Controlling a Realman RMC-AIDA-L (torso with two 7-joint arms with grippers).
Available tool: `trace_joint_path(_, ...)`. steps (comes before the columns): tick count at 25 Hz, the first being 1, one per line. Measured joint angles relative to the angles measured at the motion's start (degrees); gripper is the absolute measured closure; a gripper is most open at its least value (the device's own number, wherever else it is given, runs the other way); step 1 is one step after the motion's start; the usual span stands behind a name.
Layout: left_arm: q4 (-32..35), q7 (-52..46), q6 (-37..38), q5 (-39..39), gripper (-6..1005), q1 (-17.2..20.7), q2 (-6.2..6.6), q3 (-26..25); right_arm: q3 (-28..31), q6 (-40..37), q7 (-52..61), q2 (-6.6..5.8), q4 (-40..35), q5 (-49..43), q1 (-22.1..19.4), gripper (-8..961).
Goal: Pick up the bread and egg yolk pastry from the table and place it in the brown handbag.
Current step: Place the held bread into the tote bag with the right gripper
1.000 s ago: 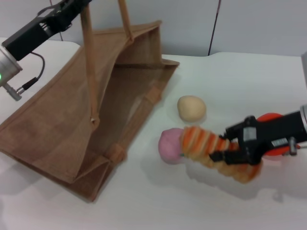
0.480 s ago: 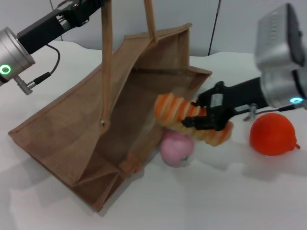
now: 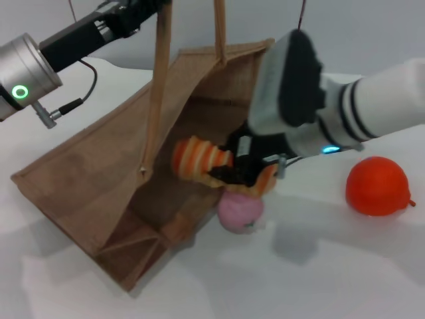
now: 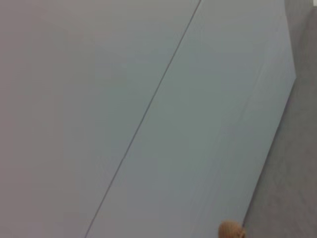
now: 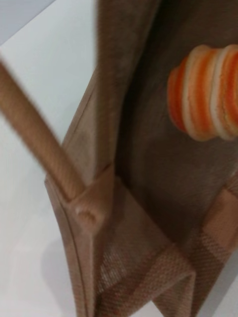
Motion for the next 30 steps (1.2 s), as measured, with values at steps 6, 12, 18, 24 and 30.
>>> trace_joint_path(6,-0.06,-0.28,0.01,0.91,852,-0.44,-0.15,0.00,-12.68,9.87,2.26,0.00,-6.94,-0.39,-0.36,596)
trace_joint_path(12,-0.06,-1.60,-0.15,2.70,849,-1.75,-0.24,0.00,-19.55,19.93,1.88,0.00,-7.90,-0.54,-0.13,598)
trace_joint_path(18,-0.15,-1.77,-0.73,3.96,847,-3.02,-0.50,0.00,-23.48,30.92,1.61,-0.09,-5.02,-0.67,0.21,601)
trace_joint_path(24,-0.15,-1.95,-2.18,4.05,844,-3.42,-0.72,0.00,-30.29,46.57,0.85,0.01,2.31,-0.69,0.80,612)
trace_joint_path(30,0.18,-1.91,-3.74,3.42,841,-3.40,-1.11,-0.60,-36.66,56.77,0.79,0.13,7.05,-0.68,0.87,610)
